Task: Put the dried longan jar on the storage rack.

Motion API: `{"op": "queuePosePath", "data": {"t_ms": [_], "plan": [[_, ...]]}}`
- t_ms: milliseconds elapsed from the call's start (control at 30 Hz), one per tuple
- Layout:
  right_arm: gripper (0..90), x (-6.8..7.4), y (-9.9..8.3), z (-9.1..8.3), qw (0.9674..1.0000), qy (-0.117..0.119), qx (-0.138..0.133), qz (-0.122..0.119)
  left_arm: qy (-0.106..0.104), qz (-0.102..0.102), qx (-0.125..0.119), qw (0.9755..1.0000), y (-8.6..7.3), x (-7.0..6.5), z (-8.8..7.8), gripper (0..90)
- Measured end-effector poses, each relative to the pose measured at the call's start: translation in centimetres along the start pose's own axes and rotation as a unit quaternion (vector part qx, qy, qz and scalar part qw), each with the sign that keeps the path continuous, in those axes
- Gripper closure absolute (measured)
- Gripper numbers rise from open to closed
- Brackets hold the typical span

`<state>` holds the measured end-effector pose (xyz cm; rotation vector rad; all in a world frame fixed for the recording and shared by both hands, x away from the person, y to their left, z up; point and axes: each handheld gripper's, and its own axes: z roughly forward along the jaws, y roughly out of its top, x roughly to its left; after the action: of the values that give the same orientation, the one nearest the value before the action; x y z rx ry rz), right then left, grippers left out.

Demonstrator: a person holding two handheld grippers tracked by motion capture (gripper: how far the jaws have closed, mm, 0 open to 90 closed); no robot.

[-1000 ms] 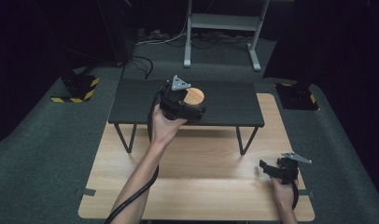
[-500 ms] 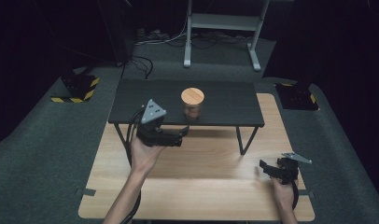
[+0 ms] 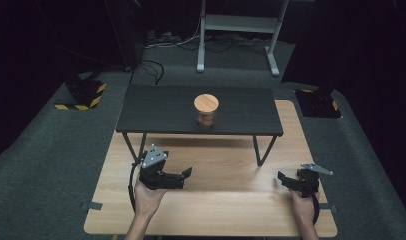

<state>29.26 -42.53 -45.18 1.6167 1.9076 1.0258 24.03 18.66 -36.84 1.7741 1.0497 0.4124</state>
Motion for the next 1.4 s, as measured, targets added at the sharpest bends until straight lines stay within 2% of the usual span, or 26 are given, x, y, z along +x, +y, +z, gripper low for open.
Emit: {"op": "queuePosePath", "data": {"t_ms": [67,133,200,300,367,400,467,633,967,1400], "plan": [[11.0,0.0,0.0,0.0,1.0,-0.001,0.0,-0.001,0.016,-0.007,0.015,0.9997,-1.0,0.0,1.0,0.7],[11.0,0.1,0.0,0.0,1.0,-0.001,0.001,-0.002,0.02,-0.012,0.024,0.9994,-1.3,0.2,1.5,0.5],[11.0,0.0,0.0,0.0,1.0,-0.001,0.0,-0.001,0.037,-0.025,0.043,0.9981,-2.3,0.6,3.0,0.4],[11.0,0.0,0.0,0.0,1.0,0.0,0.0,0.0,0.059,-0.035,0.055,0.9961,-3.1,0.9,4.3,0.4],[11.0,0.0,0.0,0.0,1.0,0.0,0.0,-0.001,0.079,-0.039,0.059,0.9944,-3.7,0.9,5.2,0.4],[11.0,0.0,0.0,0.0,1.0,0.0,0.0,-0.001,0.079,-0.039,0.059,0.9944,-3.7,0.9,5.2,0.4],[11.0,0.0,0.0,0.0,1.0,0.0,0.0,0.001,0.102,-0.037,0.066,0.992,-4.1,0.7,6.0,0.4],[11.0,0.0,0.0,0.0,1.0,0.0,0.0,0.0,0.122,-0.052,0.067,0.9889,-4.8,0.9,7.3,0.4],[11.1,0.1,0.0,0.0,1.0,-0.002,0.0,-0.001,0.136,-0.05,0.072,0.9868,-5.2,0.7,8.1,0.4],[11.0,0.1,0.0,0.0,1.0,-0.002,0.0,-0.001,0.141,-0.056,0.086,0.9848,-5.8,0.9,8.8,0.4]]}}
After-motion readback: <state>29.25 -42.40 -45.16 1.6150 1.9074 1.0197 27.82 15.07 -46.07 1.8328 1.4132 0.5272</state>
